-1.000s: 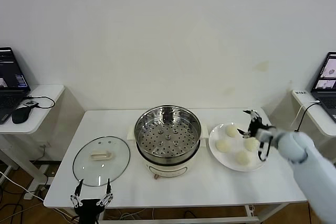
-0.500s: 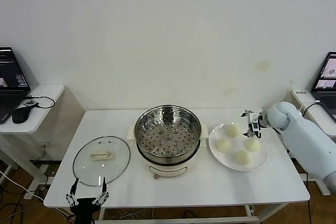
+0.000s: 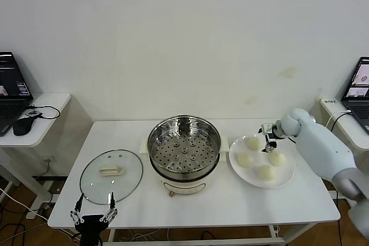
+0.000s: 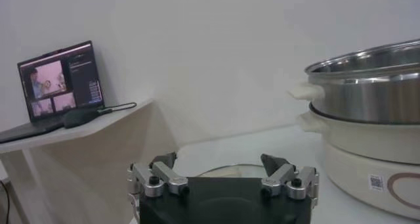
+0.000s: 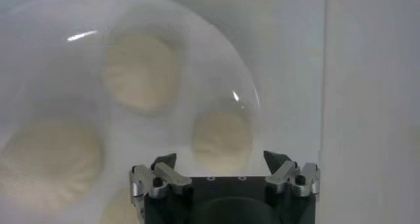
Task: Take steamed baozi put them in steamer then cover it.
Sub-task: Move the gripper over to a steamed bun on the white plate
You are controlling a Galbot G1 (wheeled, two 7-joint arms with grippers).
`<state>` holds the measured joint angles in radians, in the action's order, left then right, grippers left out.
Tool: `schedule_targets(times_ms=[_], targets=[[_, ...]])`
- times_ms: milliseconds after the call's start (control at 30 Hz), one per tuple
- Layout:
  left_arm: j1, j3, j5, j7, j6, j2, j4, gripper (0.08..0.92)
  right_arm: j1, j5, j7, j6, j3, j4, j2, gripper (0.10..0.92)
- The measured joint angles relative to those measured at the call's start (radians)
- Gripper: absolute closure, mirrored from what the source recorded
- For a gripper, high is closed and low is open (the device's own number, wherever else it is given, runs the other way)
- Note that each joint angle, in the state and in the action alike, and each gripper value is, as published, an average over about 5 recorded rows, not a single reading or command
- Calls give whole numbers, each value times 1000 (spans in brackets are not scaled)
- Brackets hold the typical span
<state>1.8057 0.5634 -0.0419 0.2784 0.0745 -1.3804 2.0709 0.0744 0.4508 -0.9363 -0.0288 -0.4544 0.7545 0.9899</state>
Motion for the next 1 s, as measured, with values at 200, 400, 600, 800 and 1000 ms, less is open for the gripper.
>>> schedule_targets(times_ms=[200,400,600,800,1000], targets=[[-3,-1,7,1,3,0,-5,177,-12,23,0,-2,-7,-49,39,299],[-6,-2,13,1,4,1,-11,177,-17,48,-3,-1,-9,-74,53,330],[-11,-3,16,1,4,2,-11,177,-24,62,-8,0,-9,-91,58,354],[-11,-4,17,1,4,1,-7,177,-27,69,-8,3,-9,-106,70,428],[-8,-6,17,3,7,-2,-3,177,-29,80,-6,4,-4,-121,79,512]])
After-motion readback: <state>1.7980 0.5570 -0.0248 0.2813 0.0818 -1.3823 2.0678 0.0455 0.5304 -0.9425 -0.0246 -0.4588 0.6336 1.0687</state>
